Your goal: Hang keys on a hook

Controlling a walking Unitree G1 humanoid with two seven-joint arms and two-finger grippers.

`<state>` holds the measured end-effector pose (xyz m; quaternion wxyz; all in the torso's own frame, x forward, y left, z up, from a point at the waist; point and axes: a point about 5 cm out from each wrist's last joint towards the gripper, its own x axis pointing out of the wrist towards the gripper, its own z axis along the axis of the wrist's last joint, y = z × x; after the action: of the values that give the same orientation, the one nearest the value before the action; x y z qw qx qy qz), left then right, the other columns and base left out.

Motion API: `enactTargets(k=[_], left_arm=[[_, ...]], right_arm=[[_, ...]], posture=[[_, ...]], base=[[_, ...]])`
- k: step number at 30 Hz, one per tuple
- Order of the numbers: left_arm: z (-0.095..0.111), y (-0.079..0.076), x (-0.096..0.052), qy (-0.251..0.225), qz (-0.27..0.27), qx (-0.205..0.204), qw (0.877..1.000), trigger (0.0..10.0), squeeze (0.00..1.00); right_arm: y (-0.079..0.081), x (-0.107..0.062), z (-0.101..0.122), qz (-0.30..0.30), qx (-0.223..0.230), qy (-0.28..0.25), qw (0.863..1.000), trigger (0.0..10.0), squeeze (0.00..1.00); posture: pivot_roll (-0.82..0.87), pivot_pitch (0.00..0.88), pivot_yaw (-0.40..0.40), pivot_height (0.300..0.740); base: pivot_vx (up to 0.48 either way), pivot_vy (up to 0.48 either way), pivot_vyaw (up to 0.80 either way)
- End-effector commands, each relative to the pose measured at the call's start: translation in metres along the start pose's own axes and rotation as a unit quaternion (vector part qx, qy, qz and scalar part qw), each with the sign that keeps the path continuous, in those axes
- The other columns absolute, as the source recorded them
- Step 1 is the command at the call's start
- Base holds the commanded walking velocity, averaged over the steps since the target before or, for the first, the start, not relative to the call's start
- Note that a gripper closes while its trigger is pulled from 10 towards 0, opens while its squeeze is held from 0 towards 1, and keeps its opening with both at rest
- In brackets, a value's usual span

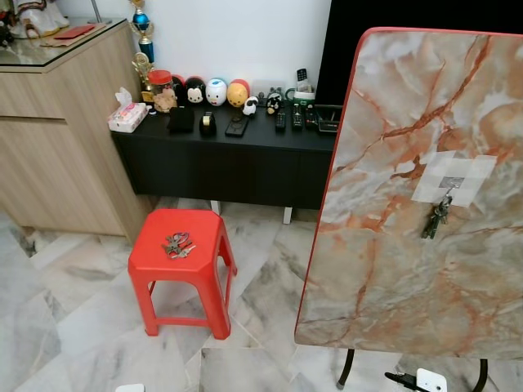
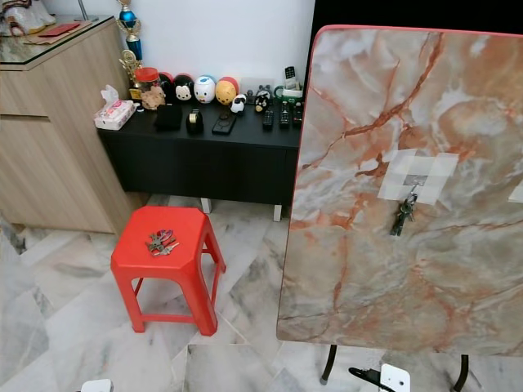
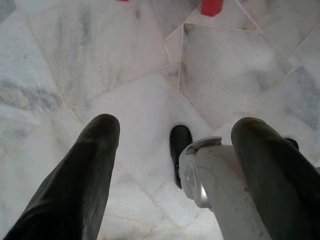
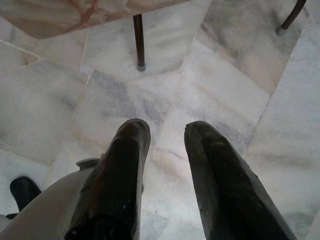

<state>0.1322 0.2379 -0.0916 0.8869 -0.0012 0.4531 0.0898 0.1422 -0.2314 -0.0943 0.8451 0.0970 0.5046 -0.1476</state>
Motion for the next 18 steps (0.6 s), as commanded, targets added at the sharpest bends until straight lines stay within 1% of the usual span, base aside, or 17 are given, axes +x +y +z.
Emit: enactTargets(k=[1,2,4,7,13,18], left_arm=[[-0.0073,0.0014,-0.0017,0.018,-0.004,0.009,1.000,10.0,0.00],[-0.0073,0.0014,-0.0017,0.018,-0.004,0.009,1.000,10.0,0.00],[-0.0078,0.0015,-0.0019,0.019,-0.005,0.013,1.000,10.0,0.00],[-0.0081,0.0012,-0.0020,0.020,-0.007,0.015,1.000,10.0,0.00],[-0.0091,0.0002,-0.0022,0.023,-0.014,0.024,0.999,10.0,0.00],[-0.0092,-0.0001,-0.0022,0.023,-0.015,0.026,0.999,10.0,0.00]], right_arm=[[0.0025,0.0000,-0.0038,0.002,-0.004,0.006,1.000,10.0,0.00],[0.0025,0.0000,-0.0038,0.002,-0.004,0.006,1.000,10.0,0.00],[0.0080,0.0004,-0.0051,0.007,-0.009,0.008,1.000,10.0,0.00],[0.0090,0.0005,-0.0053,0.009,-0.012,0.009,1.000,10.0,0.00],[0.0081,0.0002,-0.0075,0.007,-0.008,0.012,1.000,10.0,0.00],[0.0043,-0.0003,-0.0086,0.001,-0.018,0.011,1.000,10.0,0.00]], posture=[[-0.09,0.000,-0.017,0.740],[-0.09,0.000,-0.017,0.740],[-0.08,0.000,-0.019,0.740],[-0.08,0.000,-0.017,0.740],[-0.08,0.000,-0.008,0.740],[-0.08,0.000,-0.009,0.740]], base=[[0.000,0.480,0.00],[0.000,0.480,0.00],[0.000,0.480,0.00],[0.000,0.480,0.00],[0.000,0.390,0.00],[0.000,0.435,0.00]])
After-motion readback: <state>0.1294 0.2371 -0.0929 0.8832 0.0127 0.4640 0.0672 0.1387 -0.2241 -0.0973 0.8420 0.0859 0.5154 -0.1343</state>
